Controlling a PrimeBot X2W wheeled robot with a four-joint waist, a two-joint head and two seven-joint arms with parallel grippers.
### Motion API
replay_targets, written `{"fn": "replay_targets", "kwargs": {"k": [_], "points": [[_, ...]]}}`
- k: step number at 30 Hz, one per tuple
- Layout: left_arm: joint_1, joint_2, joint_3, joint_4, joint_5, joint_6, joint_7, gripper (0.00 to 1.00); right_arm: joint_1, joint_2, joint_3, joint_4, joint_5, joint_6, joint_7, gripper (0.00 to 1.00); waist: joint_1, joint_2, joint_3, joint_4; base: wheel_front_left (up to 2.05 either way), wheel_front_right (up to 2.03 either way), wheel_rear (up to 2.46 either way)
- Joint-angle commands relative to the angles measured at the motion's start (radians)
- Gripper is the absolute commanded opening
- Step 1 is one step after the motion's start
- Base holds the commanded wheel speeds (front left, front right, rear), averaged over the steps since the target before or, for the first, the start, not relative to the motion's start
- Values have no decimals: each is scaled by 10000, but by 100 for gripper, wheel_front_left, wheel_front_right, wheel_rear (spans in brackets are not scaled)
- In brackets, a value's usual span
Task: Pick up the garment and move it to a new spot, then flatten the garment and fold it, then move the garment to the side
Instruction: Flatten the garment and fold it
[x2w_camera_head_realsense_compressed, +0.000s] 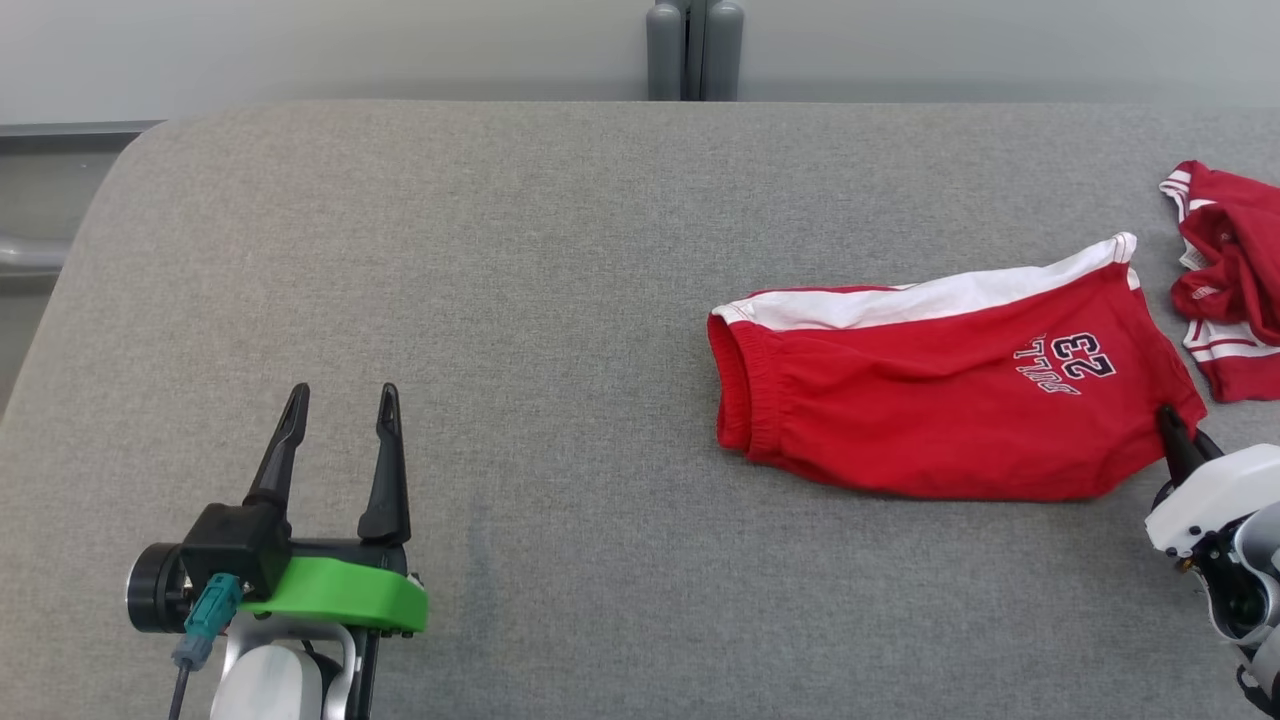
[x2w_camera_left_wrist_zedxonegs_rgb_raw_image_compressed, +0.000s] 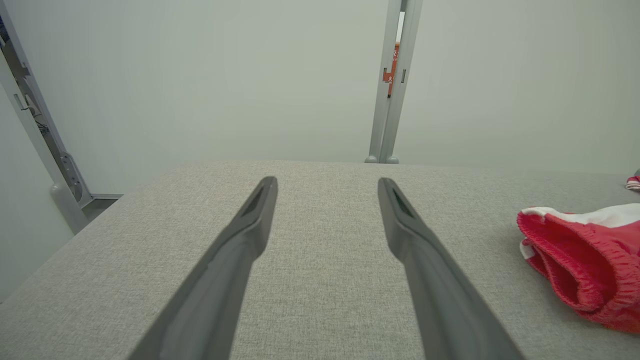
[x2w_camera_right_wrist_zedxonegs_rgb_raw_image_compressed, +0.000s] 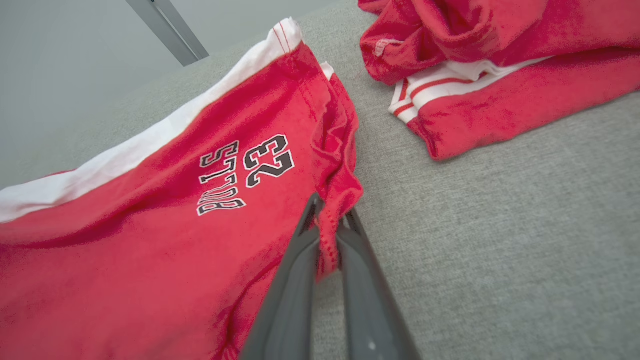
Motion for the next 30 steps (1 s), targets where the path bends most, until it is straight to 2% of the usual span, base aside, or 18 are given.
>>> {"fn": "replay_targets", "kwargs": {"k": [1,9,17,22,26,30], "points": [[132,17,54,13,62,-36,-28,100,-59,79,-30,-106,-150,-14,-77,0,0,-1,-22,-51,0,0,0],[253,18,85,153,62,-45,-28,100,-359,487,-607,-824,-1275,-14,-69,0,0,-1,-336,0,0,0,0],[412,18,160,125,38,-24,-28,100,-217,1217,-1070,-2342,-2464,-11,-72,0,0,-1,-655,128,0,0,0],[507,18,83,81,-117,60,-28,100,-129,1667,-598,-3284,-3147,-10,-72,0,0,-1,-713,304,0,0,0],[480,18,-81,71,-269,98,-28,100,11,1698,32,-3660,-3766,-11,-12,0,0,-1,-676,604,0,0,0],[470,17,-216,50,-371,179,-28,100,438,1814,368,-3958,-3815,-10,44,0,0,-1,-623,913,0,0,0]]}}
